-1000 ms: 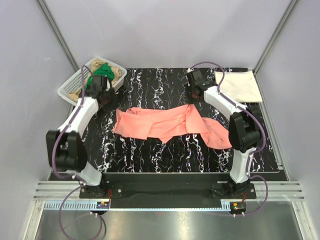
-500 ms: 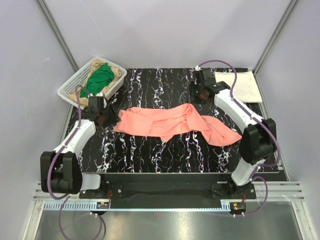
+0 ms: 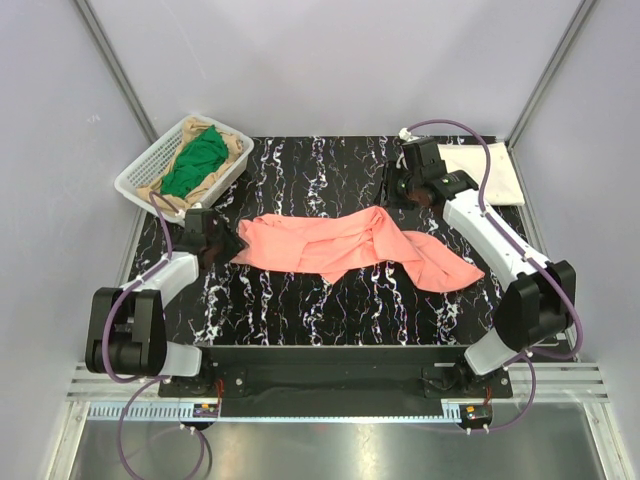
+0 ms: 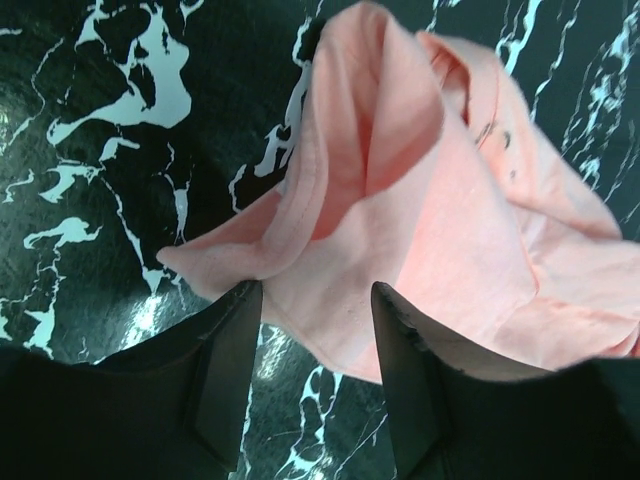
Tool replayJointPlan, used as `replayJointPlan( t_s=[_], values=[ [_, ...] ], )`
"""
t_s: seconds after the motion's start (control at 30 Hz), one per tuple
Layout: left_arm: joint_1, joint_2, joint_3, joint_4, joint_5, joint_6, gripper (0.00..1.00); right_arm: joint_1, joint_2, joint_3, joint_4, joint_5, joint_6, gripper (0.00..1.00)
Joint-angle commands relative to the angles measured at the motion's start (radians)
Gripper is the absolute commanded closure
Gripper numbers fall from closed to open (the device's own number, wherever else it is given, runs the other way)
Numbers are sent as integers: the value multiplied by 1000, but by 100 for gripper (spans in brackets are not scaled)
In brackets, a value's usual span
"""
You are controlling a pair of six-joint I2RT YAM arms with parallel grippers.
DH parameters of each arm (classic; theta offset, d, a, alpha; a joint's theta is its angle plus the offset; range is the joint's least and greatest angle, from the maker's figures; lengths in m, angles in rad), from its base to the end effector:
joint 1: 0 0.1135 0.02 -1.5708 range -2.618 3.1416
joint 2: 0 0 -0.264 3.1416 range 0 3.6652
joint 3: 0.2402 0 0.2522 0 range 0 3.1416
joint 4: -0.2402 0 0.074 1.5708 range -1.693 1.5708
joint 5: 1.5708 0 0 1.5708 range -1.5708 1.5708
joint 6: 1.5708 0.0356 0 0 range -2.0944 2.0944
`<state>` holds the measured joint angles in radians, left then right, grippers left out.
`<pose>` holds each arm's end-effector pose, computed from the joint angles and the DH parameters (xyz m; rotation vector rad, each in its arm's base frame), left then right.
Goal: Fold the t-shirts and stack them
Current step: Flatten the tshirt out
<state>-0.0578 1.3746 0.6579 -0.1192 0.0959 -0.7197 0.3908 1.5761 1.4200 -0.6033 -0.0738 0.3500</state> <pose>0.2654 -0.0188 0.1756 -0.7551 2.3375 -0.4674 0.3246 0.1366 0.3233 -0.0860 2.3710 0.4505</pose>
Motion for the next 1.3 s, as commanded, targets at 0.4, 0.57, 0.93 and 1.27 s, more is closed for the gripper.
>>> replayJointPlan(
  t_s=[0.4,0.57,0.93,1.27],
  values=[
    [3,21,-20,122,-73,-70,50,5,-31,-6,43,-41,32,55],
    [1,24,-26,133,-88,-72,49,5,-37,-7,48,-47,41,55],
    [-4,46,-26,171,-82,-73,58,5,-45,-15,51,-52,50,54],
    [-7,-11,-29,224,-16,-110,68,5,-82,-64,62,-52,93,53]
  ],
)
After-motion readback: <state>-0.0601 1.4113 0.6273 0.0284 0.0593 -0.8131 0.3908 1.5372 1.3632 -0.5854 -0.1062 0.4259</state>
